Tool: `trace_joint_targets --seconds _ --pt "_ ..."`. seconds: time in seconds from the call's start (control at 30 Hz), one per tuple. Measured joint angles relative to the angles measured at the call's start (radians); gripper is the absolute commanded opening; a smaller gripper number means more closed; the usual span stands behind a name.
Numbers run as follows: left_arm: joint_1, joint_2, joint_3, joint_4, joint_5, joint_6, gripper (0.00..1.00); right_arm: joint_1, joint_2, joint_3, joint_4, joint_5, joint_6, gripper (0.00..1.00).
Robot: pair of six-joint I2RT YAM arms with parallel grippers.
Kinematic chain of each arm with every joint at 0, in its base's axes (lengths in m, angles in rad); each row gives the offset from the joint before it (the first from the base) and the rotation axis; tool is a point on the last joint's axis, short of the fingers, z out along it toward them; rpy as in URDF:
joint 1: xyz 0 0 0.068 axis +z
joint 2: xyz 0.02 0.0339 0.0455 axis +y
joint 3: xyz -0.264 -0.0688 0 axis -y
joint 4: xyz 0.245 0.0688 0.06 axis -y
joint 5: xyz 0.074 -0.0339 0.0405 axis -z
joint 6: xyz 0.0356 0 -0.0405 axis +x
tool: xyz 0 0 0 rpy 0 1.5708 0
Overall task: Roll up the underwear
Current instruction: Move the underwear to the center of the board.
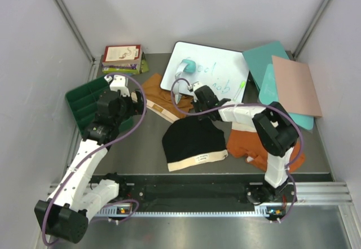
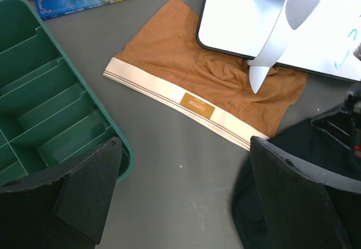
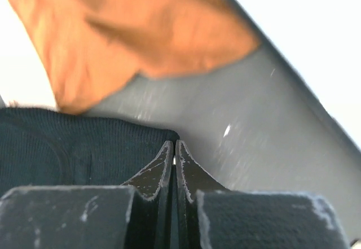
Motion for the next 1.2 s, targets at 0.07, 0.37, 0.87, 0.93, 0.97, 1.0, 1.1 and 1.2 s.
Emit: trace_joint_targets --seconds 0.07,0.37,0.87,0.93,0.97,1.0,1.1,1.2 --pt "-0.001 0.0 0.0 0.0 0.0 0.0 0.99 0.0 0.029 0.05 -0.017 0.018 -0.011 0.16" --pt "-0.006 0.0 0.0 -0.002 0.001 0.0 0.99 -0.001 -0.089 0.024 -0.13 0.04 0.001 0.76" --pt "-0.008 0.0 0.0 -0.003 0.0 -0.001 0.99 -0.139 -0.43 -0.312 -0.367 -0.032 0.211 0.31" --pt "-0.008 0.0 0.0 -0.003 0.0 -0.001 0.99 -0.147 -0.423 -0.321 -0.376 -0.048 0.219 0.3" --pt "-0.009 0.0 0.0 -0.003 0.0 -0.001 0.99 -0.149 -0.418 -0.321 -0.371 -0.056 0.222 0.3" --pt "-0.01 0.0 0.0 -0.003 -0.003 -0.001 0.99 -0.15 -0.415 -0.321 -0.365 -0.063 0.222 0.3" --pt "-0.011 0.0 0.0 -0.003 -0.006 -0.001 0.99 -0.151 -0.404 -0.321 -0.359 -0.088 0.229 0.3" --pt "-0.012 0.0 0.0 -0.003 -0.008 -0.001 0.99 -0.151 -0.402 -0.322 -0.357 -0.107 0.235 0.3"
